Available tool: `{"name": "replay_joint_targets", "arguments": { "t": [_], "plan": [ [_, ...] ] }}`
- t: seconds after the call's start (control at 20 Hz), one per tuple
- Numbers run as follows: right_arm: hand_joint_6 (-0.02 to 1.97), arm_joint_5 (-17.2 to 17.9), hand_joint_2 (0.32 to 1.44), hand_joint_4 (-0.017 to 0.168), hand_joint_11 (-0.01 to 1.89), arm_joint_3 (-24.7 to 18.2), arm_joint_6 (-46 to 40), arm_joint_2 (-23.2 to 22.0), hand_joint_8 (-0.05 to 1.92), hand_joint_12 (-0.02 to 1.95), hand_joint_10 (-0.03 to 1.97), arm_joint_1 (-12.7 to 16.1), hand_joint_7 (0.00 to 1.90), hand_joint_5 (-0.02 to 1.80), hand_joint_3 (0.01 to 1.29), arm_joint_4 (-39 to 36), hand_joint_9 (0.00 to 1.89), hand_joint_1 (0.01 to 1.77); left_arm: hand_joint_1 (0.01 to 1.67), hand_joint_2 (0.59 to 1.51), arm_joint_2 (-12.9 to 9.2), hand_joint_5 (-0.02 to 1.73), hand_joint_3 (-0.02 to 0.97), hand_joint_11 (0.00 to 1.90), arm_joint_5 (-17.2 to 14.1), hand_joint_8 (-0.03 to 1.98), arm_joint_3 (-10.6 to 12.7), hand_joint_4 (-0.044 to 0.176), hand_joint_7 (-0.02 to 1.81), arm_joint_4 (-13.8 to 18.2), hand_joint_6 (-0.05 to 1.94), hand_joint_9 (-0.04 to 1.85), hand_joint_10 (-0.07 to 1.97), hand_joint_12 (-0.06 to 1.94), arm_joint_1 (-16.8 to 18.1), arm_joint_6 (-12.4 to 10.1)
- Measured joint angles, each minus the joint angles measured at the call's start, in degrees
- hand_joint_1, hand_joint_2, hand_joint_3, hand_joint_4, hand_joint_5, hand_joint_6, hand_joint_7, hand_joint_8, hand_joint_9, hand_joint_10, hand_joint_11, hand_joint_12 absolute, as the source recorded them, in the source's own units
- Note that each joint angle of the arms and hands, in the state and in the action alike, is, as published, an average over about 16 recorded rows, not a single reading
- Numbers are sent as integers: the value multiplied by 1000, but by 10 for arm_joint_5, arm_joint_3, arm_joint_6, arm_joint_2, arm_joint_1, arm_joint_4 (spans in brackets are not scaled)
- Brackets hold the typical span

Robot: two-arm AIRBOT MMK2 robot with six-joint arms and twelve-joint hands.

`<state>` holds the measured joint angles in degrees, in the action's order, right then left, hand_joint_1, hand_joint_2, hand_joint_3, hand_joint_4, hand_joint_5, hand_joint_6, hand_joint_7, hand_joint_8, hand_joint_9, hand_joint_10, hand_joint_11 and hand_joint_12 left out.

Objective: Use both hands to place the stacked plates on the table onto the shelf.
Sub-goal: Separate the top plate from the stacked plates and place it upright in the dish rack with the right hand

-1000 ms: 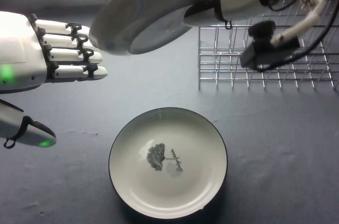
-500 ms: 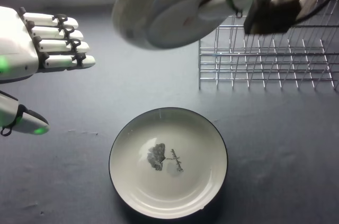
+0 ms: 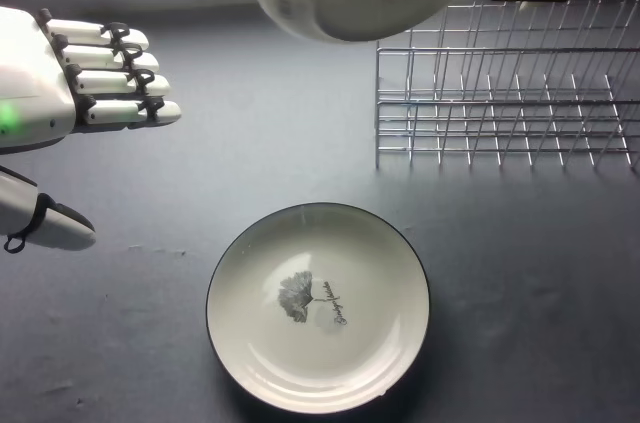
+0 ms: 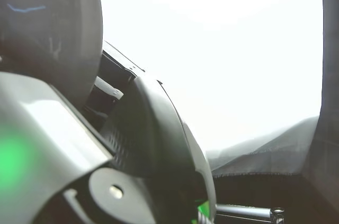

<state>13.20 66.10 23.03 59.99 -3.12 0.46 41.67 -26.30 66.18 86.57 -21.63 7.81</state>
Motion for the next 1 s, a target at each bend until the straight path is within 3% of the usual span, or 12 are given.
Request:
{"name": "replay_joint_targets", "arguments": {
  "t": [0.55, 1.0],
  "plan": [
    [1018, -6, 980, -2, 740, 6, 8, -42, 771, 1256, 1087, -17, 1078, 935, 14, 0, 917, 1351, 12, 1103, 0, 40, 20, 18, 1, 19, -2, 1, 60, 0, 7, 37, 9, 12, 0, 6],
    [1000, 26, 981, -4, 721, 15, 7, -63, 786, 1266, 1103, -68, 1073, 932, 14, 6, 903, 1353, 11, 1102, 0, 49, 20, 25, 0, 19, -8, 1, 71, 0, 6, 50, 9, 12, 1, 9]
  ]
}}
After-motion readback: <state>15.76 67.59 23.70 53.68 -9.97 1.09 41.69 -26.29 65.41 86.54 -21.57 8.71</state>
